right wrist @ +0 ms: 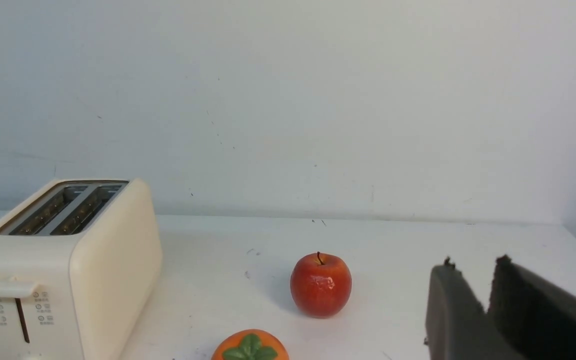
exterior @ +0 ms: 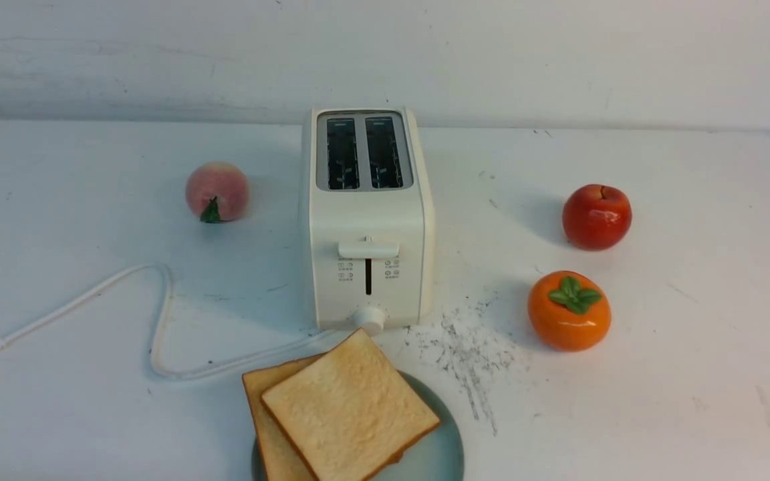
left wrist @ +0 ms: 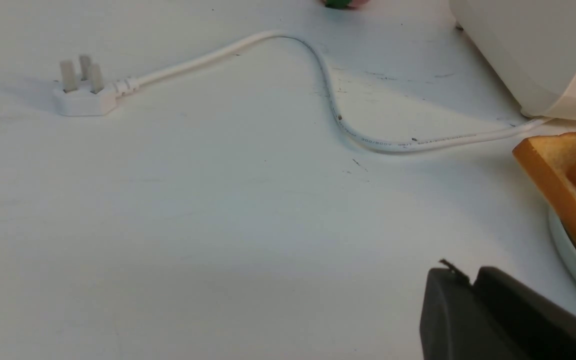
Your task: Take toasted bread from bread machine on white table place on plate.
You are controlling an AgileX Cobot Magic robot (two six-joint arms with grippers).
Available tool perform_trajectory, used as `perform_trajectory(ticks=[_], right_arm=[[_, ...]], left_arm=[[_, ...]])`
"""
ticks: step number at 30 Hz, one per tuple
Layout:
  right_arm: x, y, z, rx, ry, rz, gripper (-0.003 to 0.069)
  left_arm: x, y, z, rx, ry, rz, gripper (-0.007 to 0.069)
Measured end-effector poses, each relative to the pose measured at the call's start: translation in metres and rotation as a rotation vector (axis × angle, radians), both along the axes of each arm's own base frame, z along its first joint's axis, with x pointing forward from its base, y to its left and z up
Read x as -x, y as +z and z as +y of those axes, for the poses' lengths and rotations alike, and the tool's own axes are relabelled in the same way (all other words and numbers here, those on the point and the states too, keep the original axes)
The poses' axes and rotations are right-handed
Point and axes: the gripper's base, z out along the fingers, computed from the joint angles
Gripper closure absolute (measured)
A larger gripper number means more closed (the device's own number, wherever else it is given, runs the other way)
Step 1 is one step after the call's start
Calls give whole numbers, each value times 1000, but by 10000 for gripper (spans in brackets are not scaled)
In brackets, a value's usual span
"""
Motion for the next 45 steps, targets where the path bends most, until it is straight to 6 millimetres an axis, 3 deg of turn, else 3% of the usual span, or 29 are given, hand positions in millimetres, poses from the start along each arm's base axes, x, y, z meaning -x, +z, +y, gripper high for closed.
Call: perform_trajectory(ticks=[8,12,13,14,15,16,17,22,35,45], right_arm=[[3,-1,0,-2,3,-8,524],[-3,-17,0,-5,-4,29,522],[-8,-34,-1,-9,-12,62,520],[-9,-36,-1,-9,-14,63,520],[-14,-55,-2,-12,-22,101,519],[-14,-57,-2,-12,-23,106,519],[-18,-79,-3,-13,-31,153,517],[-13,-137,-2,-16,-18,269,510],[-7,-145,2,31,33,360,492],[-6,-146,-2,-102,-9,379,480]], left_arm=[[0,0,0,0,0,0,557],[0,0,0,0,0,0,554],[0,0,0,0,0,0,552],[0,0,0,0,0,0,551],[0,0,0,0,0,0,550],[0,0,0,0,0,0,550],[0,0,0,0,0,0,549],[0,0,0,0,0,0,542],[0,0,0,0,-1,3,533],[0,0,0,0,-1,5,522]])
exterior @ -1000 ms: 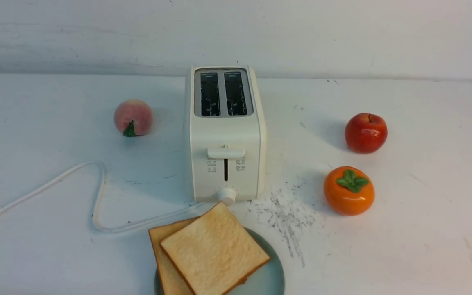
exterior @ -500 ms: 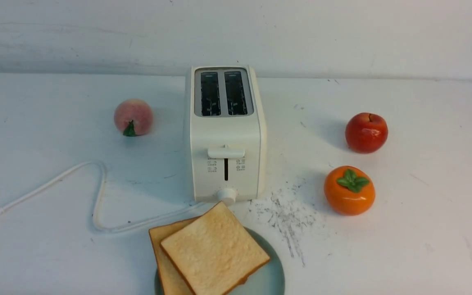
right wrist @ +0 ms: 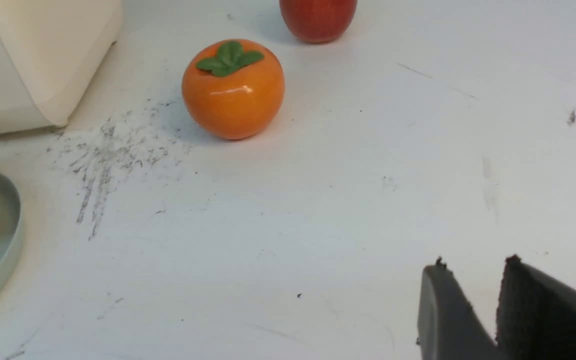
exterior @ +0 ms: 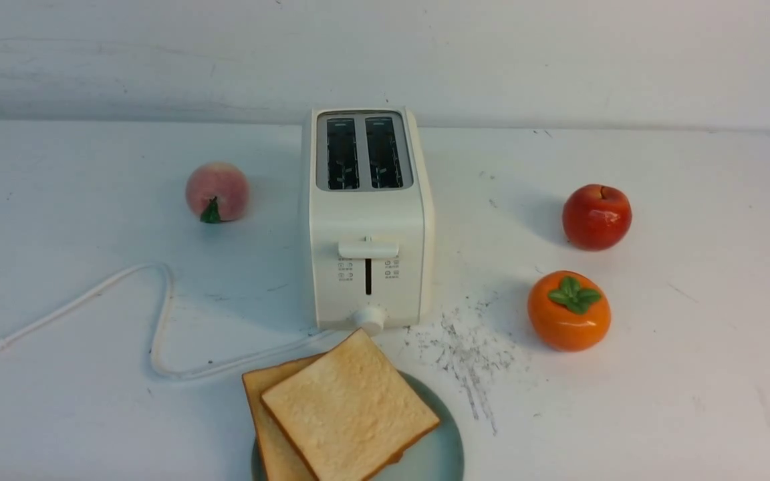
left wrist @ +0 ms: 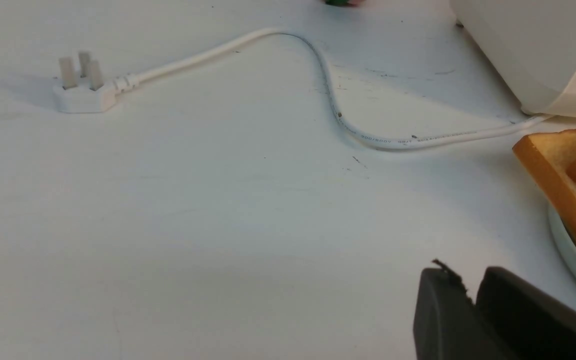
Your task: Take toasted bread from bread machine on white table place on plate.
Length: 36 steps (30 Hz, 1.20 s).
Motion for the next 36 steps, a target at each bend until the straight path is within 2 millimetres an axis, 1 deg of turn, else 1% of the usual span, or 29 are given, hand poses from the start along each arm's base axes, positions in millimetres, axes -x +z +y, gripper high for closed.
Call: perform_trajectory(ticks=[36], right_arm=[[0,0,-1,-3,-13,-1,442]], left_arm=[[0,0,0,0,0,0,484]])
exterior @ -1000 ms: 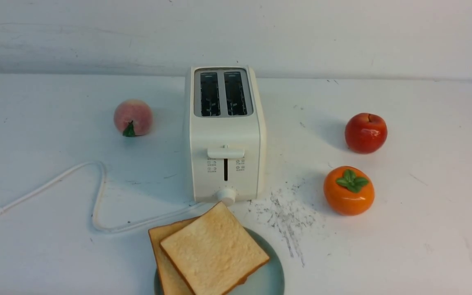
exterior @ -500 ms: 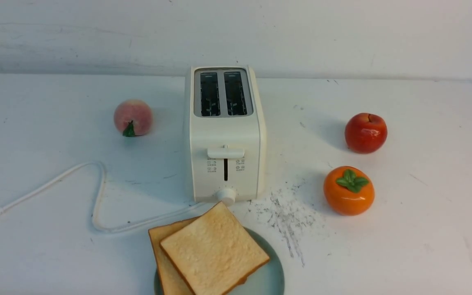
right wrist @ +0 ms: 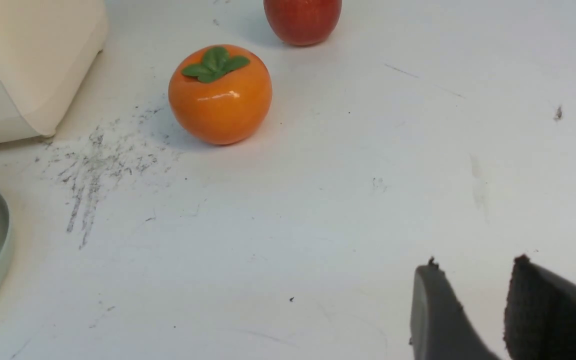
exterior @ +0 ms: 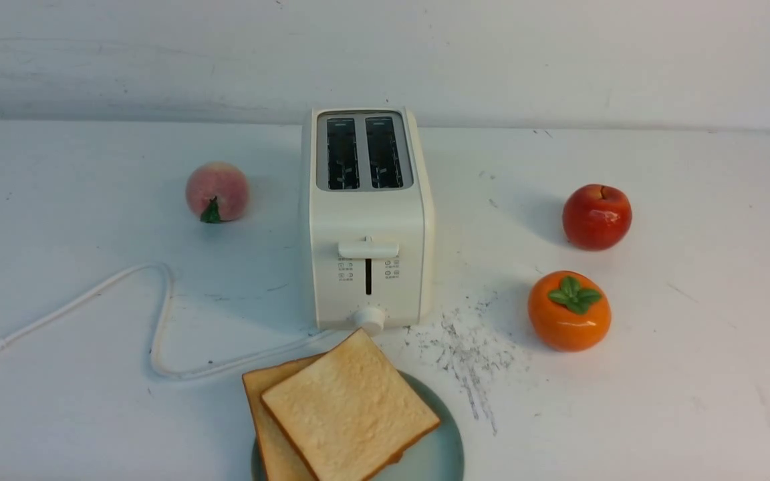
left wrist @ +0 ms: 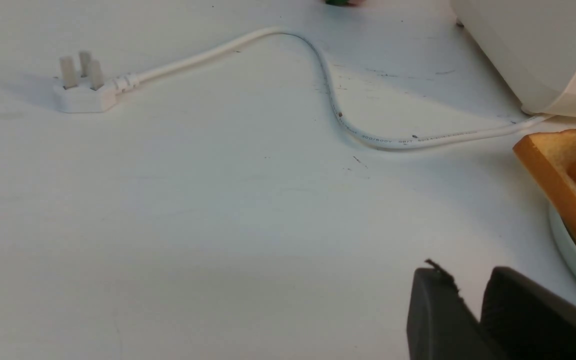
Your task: Take toasted bread from bread machine on white table place on plate.
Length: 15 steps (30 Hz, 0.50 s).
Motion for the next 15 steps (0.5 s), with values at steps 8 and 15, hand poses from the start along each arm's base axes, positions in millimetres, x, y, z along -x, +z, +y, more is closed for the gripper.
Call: perform_trajectory(ticks=[8,15], right_arm=[[0,0,0,0,0,0,428],[0,0,0,1,0,0,421]], left_arm=[[0,0,0,0,0,0,479],[0,0,0,0,0,0,470]])
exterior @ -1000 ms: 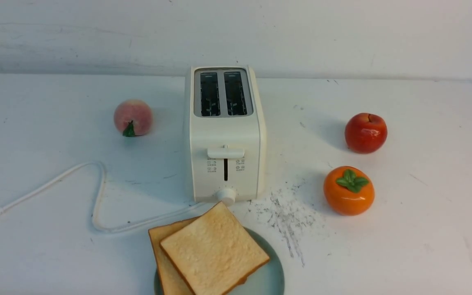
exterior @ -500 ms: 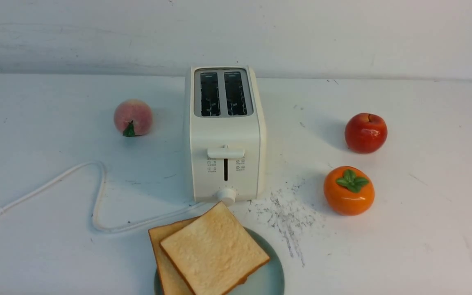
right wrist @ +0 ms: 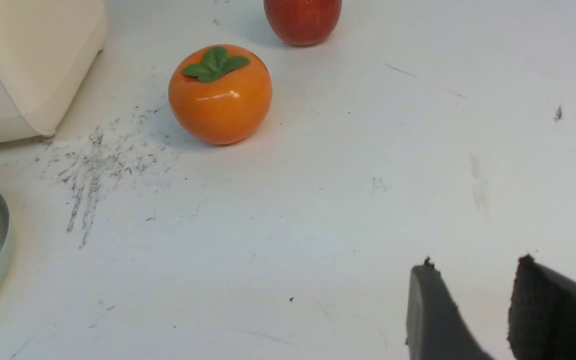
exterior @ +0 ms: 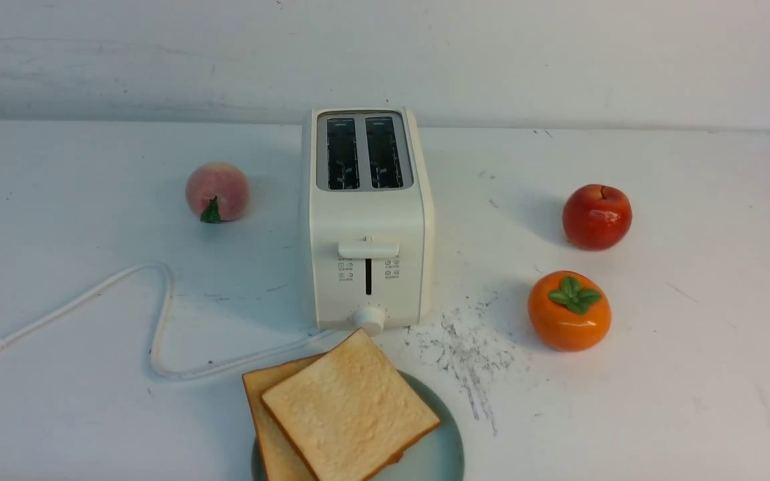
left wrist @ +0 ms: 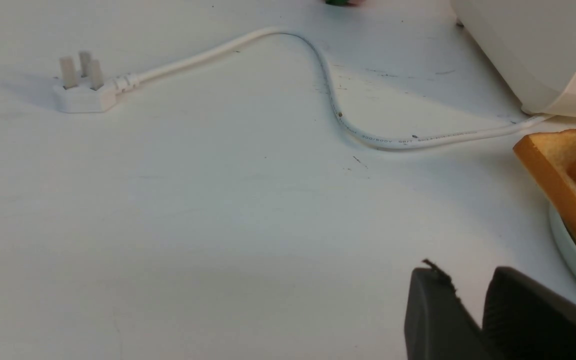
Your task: Take toasted bread from bread machine on white table place on plate.
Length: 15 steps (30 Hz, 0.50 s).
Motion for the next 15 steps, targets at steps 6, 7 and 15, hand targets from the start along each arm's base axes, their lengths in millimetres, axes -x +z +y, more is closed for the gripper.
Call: perform_trajectory(ticks=[6,7,15], right_arm=[[0,0,0,0,0,0,420],[0,0,0,0,0,0,420],[0,0,0,0,0,0,420]], left_arm=[[0,0,0,0,0,0,463],[0,0,0,0,0,0,463],[0,0,0,0,0,0,463]])
